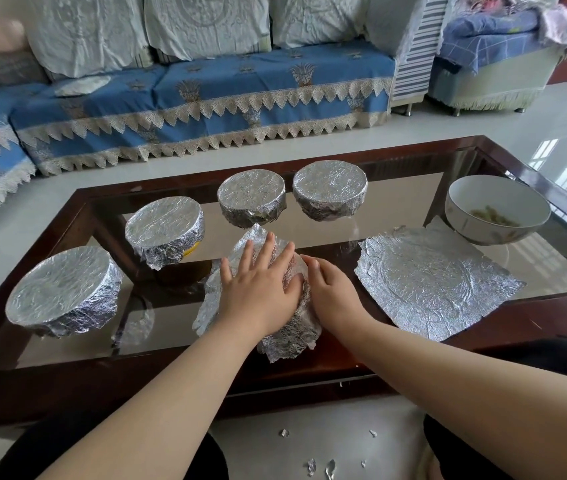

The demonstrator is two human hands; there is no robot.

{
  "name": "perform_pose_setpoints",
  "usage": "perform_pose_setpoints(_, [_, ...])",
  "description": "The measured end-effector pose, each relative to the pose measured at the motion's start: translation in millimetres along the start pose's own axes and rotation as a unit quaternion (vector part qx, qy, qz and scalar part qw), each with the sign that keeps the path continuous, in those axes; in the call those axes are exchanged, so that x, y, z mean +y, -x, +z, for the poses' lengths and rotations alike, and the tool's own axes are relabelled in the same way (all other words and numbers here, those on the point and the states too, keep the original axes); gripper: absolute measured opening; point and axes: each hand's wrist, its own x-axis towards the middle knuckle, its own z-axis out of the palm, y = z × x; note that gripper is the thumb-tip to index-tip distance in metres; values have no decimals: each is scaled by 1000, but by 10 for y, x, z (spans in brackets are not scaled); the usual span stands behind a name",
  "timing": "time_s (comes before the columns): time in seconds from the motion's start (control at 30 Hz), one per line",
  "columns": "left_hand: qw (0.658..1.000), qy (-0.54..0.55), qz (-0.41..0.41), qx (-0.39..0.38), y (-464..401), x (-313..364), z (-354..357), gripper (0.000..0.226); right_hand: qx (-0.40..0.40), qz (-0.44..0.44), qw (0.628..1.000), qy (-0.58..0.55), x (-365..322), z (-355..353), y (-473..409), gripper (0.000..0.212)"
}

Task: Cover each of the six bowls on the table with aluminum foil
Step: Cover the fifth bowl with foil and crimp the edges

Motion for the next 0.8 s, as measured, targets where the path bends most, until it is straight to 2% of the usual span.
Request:
perform_pose_setpoints(0.17, [1000,-6,-1,-1,-3,3,-2,59,39,64,997,-36,135,23,48,24])
perform_pose_setpoints(0.6, [1000,-16,-2,0,-23,-1,14,60,79,137,972,-176,134,93,169,35])
perform_pose_setpoints(0.8, [1000,-15,-3,3,-19,3,7,60,87,127,979,-136,135,119,195,31])
